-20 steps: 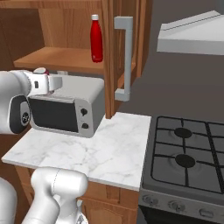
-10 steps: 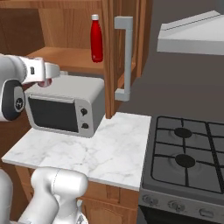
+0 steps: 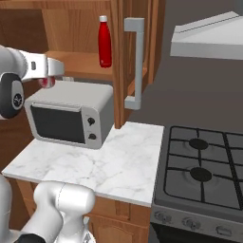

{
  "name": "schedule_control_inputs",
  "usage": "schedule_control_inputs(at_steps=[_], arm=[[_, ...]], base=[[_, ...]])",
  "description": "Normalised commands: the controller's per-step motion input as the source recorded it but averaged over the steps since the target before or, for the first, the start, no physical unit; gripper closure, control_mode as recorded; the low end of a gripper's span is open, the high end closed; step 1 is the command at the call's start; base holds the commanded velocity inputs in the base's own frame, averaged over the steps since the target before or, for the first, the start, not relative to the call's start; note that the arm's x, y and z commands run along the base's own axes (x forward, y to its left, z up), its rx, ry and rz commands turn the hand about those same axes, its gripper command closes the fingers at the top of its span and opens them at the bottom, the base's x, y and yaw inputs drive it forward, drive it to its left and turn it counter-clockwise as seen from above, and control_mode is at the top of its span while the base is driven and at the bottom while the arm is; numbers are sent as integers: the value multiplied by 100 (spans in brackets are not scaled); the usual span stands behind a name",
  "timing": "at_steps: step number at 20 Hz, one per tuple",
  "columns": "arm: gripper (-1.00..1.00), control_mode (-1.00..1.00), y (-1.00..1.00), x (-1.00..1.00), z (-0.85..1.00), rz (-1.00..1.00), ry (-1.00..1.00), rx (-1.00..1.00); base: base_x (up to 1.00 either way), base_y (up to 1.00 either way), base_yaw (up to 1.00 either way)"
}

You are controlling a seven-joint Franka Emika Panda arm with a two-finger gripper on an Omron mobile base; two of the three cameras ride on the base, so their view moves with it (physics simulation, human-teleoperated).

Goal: Pick the water bottle, can from the counter and place them in the open cabinet.

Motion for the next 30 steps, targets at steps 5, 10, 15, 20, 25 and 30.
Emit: schedule_control_inputs(at_steps=[5,10,15,20,25,30], arm=[[100,-100,1,33,0,0,0,0],[100,-100,4,44,0,0,0,1],[100,-100,13,48,0,0,0,2],[100,-100,25,55,0,0,1,1],[100,-100,21,51,0,0,0,1],[100,-100,14,50,-1,0,0,1]], base=[[0,0,0],[0,0,0],[0,0,0],[0,0,0],[0,0,0],[0,0,0]])
